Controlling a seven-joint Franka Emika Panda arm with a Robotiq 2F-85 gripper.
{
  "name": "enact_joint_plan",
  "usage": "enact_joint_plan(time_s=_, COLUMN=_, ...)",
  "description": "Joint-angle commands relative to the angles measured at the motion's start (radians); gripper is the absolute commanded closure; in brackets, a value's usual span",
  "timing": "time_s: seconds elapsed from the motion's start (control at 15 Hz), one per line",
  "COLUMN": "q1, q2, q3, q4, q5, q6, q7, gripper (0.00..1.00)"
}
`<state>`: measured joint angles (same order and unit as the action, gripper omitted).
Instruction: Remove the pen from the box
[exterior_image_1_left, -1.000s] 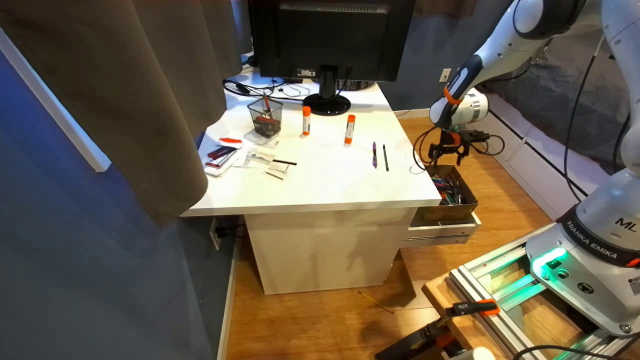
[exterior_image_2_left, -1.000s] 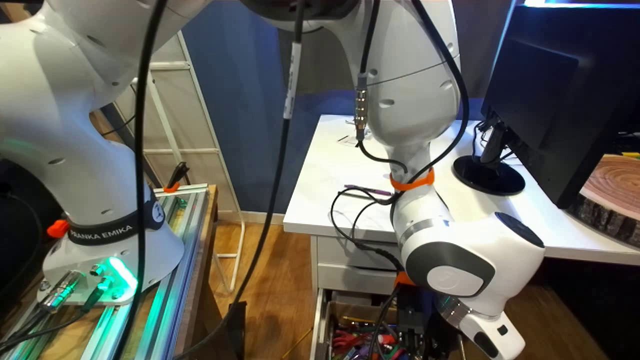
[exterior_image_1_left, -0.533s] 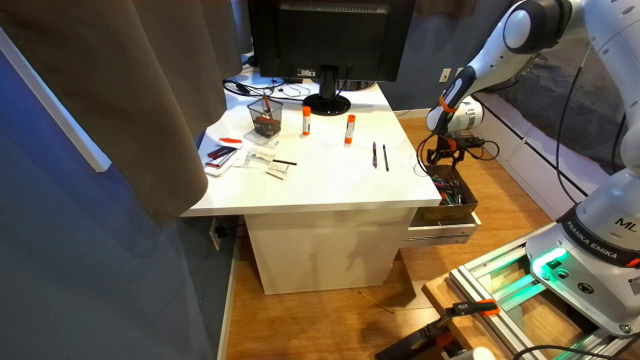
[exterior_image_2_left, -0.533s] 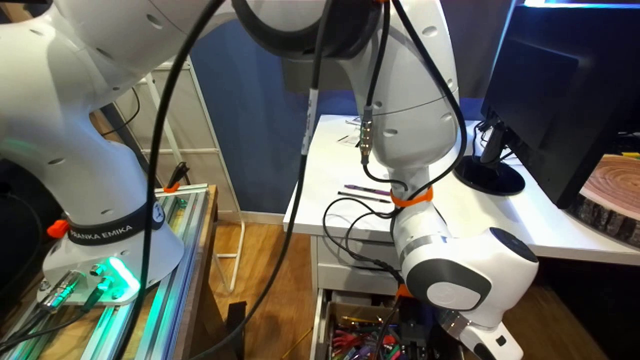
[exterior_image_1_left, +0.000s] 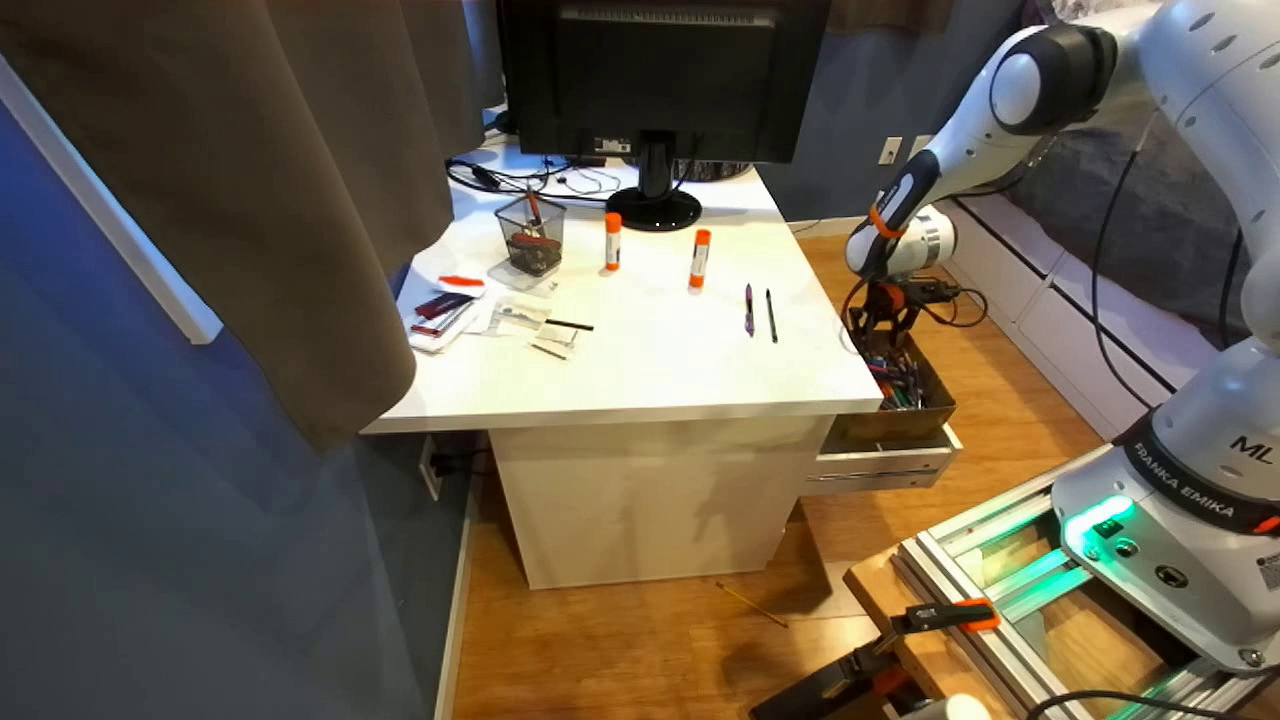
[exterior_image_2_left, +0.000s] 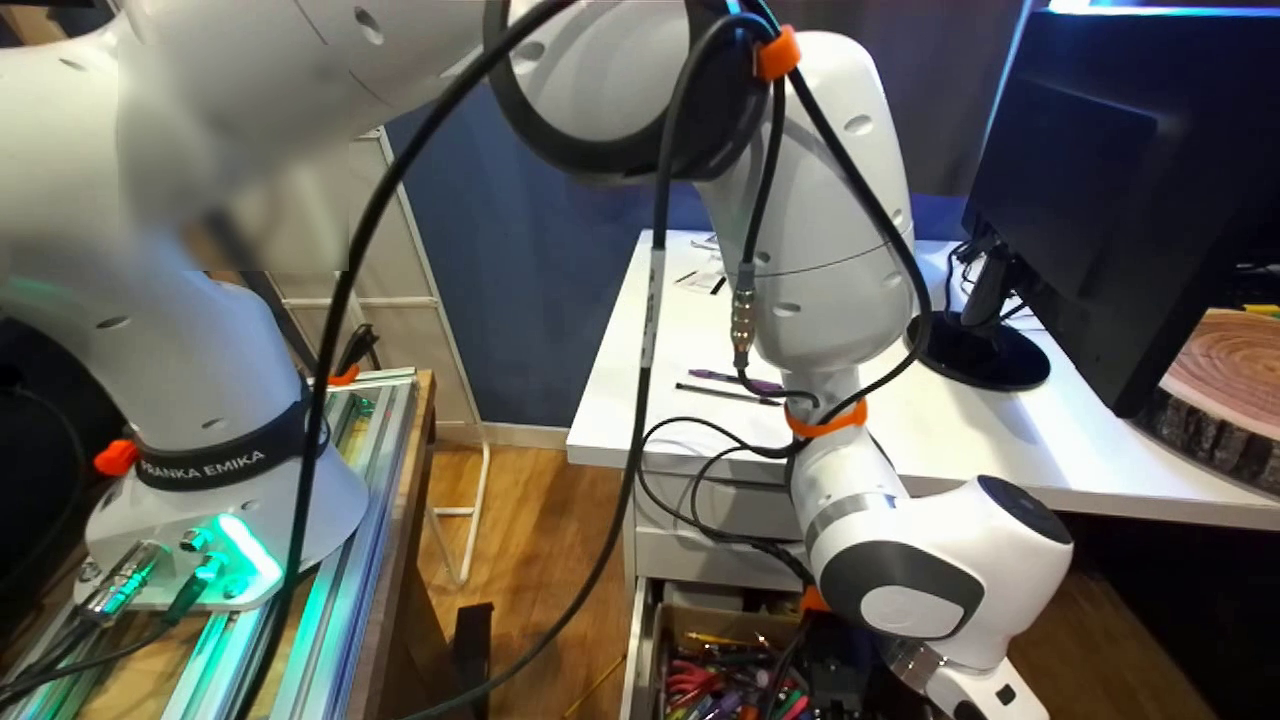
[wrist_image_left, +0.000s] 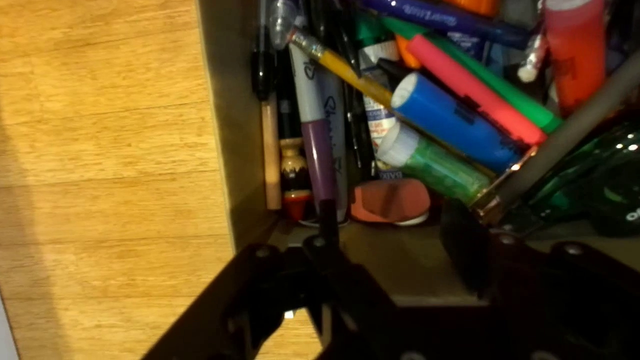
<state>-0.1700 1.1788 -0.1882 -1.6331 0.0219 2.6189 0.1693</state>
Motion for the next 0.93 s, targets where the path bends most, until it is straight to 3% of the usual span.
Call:
enact_joint_plan(time_s=0.0, q1=0.006, q2=0.049, q3=-0.009, q4=0.062, q5=0.009, q6=0.0, q7=0.01, gripper=0.48)
enact_joint_plan(time_s=0.4, q1=0.022, q2=0.059, q3=-0.018, q4=0.071, q5=0.0, q6=-0.009, q7=0.015, gripper=0.5)
enact_joint_plan(time_s=0.87, q1=0.028, q2=0.021, q3=-0.019, q4=0.001, q5=0.001, q6=0.052, q7=0.009, gripper=0.43)
